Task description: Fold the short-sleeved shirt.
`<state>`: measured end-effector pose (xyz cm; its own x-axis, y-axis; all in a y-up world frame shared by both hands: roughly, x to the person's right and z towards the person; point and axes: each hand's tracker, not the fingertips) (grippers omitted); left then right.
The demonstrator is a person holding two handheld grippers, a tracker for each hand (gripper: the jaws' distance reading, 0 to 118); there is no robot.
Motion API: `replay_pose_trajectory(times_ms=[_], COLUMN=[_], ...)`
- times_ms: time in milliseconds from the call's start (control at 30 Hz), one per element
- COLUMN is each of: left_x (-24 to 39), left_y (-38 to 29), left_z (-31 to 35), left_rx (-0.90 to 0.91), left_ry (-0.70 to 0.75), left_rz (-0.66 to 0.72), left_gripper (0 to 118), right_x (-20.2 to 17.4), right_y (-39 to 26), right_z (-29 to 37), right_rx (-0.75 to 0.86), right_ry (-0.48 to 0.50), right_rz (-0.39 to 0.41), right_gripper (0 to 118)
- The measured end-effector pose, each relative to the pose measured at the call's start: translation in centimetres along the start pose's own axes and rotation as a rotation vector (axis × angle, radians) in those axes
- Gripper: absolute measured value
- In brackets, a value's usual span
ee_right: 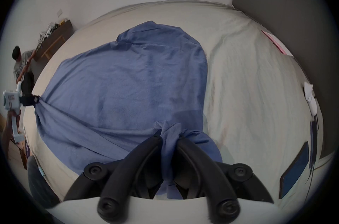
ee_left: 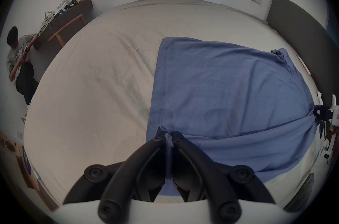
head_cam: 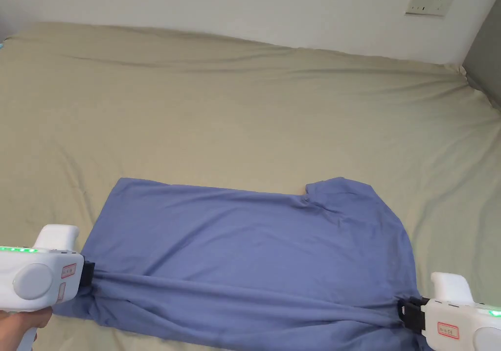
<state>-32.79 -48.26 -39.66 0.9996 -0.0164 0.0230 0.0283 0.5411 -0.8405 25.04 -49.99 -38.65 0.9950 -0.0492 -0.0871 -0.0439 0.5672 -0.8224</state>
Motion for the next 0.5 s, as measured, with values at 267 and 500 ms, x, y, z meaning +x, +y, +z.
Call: replay_pose_trajectory(times_ms=[267, 500], left_x=[-0.3, -2.1], left_y=[-1.4, -2.1], left_z=[-4.0, -2.3], left_rx=[0.005, -0.02], left_ry=[0.034, 0.049], left_rz=[-0.033, 0.019], left_gripper=[5, 99], right_x=[0.5, 0.4], right_y=[-1.2, -0.7], right_z=[-3.2, -3.4], right_rx=[-0.017, -0.043], right_ry=[-0.028, -0.026], right_rz=[0.024, 0.01], right_gripper=[9, 10])
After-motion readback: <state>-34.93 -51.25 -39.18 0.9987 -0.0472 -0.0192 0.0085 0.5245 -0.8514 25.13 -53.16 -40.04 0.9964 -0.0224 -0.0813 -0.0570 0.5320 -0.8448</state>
